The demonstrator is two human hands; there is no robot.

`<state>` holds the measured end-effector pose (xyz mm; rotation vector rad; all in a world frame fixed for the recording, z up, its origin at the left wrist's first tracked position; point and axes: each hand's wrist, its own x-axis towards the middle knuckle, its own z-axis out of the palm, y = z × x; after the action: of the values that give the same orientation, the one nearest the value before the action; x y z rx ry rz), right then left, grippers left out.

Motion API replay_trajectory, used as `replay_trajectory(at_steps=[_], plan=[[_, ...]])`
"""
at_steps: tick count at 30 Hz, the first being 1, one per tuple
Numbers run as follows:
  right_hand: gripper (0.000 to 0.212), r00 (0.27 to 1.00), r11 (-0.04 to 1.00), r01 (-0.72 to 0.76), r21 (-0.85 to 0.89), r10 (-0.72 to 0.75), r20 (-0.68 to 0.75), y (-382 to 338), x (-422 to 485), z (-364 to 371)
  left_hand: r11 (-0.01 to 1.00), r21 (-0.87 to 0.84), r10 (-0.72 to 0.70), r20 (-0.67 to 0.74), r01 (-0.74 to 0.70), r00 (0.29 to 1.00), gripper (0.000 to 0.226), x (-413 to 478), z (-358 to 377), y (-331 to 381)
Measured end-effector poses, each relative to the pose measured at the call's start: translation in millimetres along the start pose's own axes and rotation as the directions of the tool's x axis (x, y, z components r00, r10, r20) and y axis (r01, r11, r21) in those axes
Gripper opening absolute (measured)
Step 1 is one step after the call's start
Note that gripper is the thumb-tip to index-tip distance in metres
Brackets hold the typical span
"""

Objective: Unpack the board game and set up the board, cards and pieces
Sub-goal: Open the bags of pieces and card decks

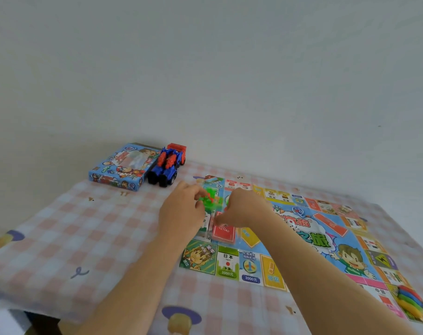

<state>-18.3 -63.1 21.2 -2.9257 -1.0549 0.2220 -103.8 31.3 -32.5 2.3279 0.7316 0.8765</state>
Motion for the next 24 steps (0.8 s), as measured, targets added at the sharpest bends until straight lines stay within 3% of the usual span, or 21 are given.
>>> replay_trajectory(at_steps=[7,11,18,24], plan=[[0.030,0.988,0.998,-0.013,0.059,0.004,0.157,-7,14,8,0.997,0.027,0.071,0.031,-0.072,0.997,0.030,-3,1,-2],[0.024,0.982,0.977,-0.054,0.205,0.014,0.191,-4,7,1,0.996,0.027,0.081,0.030,-0.082,0.996,0.034,-3,1,-4],[0.021,0.981,0.838,-0.107,0.535,0.002,0.194,14,-9,-10,0.993,0.033,0.110,0.044,-0.111,0.993,0.027,-6,-3,-4],[0.006,0.982,0.759,-0.123,0.639,-0.002,0.191,24,-13,-17,0.995,0.031,0.098,0.054,-0.099,0.994,0.025,-6,-3,-5]])
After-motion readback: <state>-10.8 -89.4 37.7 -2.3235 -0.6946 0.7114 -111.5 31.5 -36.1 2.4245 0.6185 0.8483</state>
